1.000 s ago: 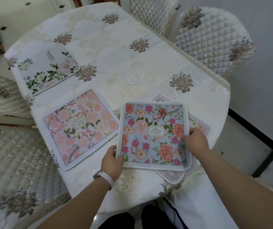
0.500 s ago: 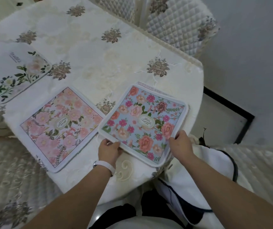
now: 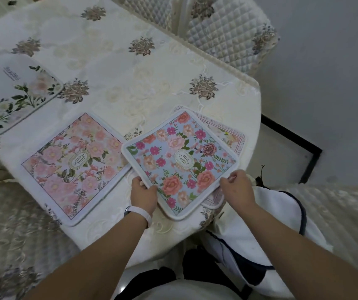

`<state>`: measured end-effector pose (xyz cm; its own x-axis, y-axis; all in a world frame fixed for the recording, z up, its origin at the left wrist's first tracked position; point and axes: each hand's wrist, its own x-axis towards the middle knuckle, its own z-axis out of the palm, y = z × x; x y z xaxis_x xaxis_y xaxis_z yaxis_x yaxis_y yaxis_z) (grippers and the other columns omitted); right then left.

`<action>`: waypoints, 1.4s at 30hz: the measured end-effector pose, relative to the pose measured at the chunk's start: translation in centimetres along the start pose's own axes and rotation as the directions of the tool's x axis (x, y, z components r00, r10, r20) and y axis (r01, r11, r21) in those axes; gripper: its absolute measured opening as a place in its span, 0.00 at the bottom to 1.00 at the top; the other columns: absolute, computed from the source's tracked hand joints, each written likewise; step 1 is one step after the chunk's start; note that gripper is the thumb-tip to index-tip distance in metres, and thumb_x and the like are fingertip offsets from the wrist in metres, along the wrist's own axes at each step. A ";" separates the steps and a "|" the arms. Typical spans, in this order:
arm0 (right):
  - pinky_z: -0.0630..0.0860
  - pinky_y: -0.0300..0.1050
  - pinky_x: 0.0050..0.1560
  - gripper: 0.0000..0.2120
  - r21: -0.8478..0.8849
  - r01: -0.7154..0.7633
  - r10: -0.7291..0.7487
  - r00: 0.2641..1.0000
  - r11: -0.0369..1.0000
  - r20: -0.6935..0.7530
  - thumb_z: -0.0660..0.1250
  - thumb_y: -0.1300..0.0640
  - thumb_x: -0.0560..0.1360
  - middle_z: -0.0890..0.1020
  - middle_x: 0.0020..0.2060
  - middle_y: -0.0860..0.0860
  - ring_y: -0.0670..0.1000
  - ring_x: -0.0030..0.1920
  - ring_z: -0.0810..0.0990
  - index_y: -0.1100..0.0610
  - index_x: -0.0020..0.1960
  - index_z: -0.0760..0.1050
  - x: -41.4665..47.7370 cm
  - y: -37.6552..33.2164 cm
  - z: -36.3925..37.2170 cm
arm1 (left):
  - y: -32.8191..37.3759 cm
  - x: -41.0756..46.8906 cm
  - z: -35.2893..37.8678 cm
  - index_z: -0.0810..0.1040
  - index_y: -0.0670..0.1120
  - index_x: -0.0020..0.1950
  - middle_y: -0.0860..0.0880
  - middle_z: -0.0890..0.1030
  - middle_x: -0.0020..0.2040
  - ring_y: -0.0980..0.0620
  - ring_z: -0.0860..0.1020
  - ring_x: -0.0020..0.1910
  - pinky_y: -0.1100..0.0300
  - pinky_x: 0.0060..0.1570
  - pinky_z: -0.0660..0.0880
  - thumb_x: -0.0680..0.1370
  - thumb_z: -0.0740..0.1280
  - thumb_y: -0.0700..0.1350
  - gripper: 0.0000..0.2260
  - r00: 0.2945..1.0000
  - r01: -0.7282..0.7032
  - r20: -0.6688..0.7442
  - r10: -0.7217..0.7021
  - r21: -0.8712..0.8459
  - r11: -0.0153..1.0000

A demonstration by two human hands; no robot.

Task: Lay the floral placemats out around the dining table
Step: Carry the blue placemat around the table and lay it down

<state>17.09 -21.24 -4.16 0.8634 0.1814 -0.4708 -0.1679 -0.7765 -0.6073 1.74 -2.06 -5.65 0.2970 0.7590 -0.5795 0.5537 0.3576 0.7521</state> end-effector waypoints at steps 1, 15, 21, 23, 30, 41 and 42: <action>0.72 0.43 0.33 0.13 -0.011 0.010 -0.010 1.000 1.000 -0.020 0.66 0.53 0.76 0.79 0.41 0.50 0.49 0.36 0.78 0.58 0.57 0.69 0.9 -0.4 -0.5 | 0.1 0.3 -0.3 0.69 0.49 0.58 0.49 0.78 0.47 0.45 0.78 0.47 0.52 0.47 0.77 0.77 0.66 0.36 0.14 1.000 -0.005 0.008 0.005 0.024 1.000; 0.79 0.49 0.44 0.19 -0.196 0.273 -0.228 0.947 0.942 0.225 0.68 0.46 0.70 0.80 0.49 0.54 0.55 0.46 0.80 0.55 0.57 0.75 9.9 -6.9 0.3 | 1.7 3.9 -2.4 0.70 0.56 0.59 0.44 0.83 0.47 0.41 0.83 0.43 0.41 0.44 0.82 0.78 0.64 0.38 0.15 0.998 0.063 0.017 -0.068 0.186 0.981; 0.71 0.42 0.32 0.14 -0.104 0.242 -0.204 0.936 0.965 0.287 0.66 0.56 0.76 0.79 0.47 0.52 0.51 0.40 0.79 0.56 0.61 0.69 10.7 -7.7 0.7 | 1.6 4.3 -1.7 0.71 0.58 0.56 0.46 0.83 0.49 0.42 0.82 0.45 0.41 0.46 0.81 0.79 0.60 0.38 0.14 0.995 0.097 -0.040 -0.092 0.161 0.982; 0.73 0.44 0.34 0.15 -0.080 0.242 -0.213 0.939 0.967 0.272 0.65 0.58 0.77 0.79 0.47 0.52 0.51 0.41 0.80 0.56 0.62 0.69 10.6 -7.7 0.7 | 2.0 4.0 -1.6 0.71 0.58 0.56 0.45 0.83 0.49 0.41 0.82 0.45 0.40 0.46 0.81 0.79 0.60 0.38 0.14 0.994 0.105 -0.057 -0.097 0.156 0.982; 0.71 0.43 0.35 0.17 -0.015 0.288 -0.275 0.926 0.958 0.258 0.63 0.60 0.77 0.78 0.47 0.48 0.49 0.42 0.78 0.54 0.65 0.69 9.5 -8.3 0.5 | 3.5 2.9 -2.4 0.71 0.52 0.60 0.46 0.81 0.52 0.42 0.80 0.51 0.40 0.53 0.78 0.79 0.59 0.34 0.16 0.996 0.067 -0.070 -0.063 0.066 0.996; 0.82 0.60 0.37 0.10 0.046 0.406 -0.400 0.863 0.913 0.308 0.63 0.59 0.78 0.78 0.40 0.45 0.52 0.35 0.80 0.50 0.57 0.68 0.7 -13.9 4.2 | 3.4 -0.3 -13.2 0.73 0.51 0.61 0.49 0.82 0.50 0.43 0.81 0.49 0.42 0.49 0.79 0.79 0.60 0.35 0.15 0.973 -0.018 -0.229 0.003 -0.061 0.998; 0.82 0.60 0.37 0.10 0.058 0.422 -0.417 0.852 0.905 0.316 0.63 0.59 0.78 0.78 0.40 0.46 0.52 0.36 0.80 0.51 0.57 0.69 -0.5 -14.7 4.9 | 3.1 -0.9 -14.7 0.73 0.50 0.61 0.49 0.83 0.50 0.43 0.81 0.50 0.41 0.51 0.79 0.79 0.61 0.35 0.15 0.970 -0.032 -0.245 0.009 -0.091 0.995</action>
<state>16.75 -6.96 1.84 0.6554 0.6693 -0.3500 0.1846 -0.5912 -0.7851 -8.22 6.33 1.83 0.1024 0.8721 -0.4786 0.4711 0.3813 0.7954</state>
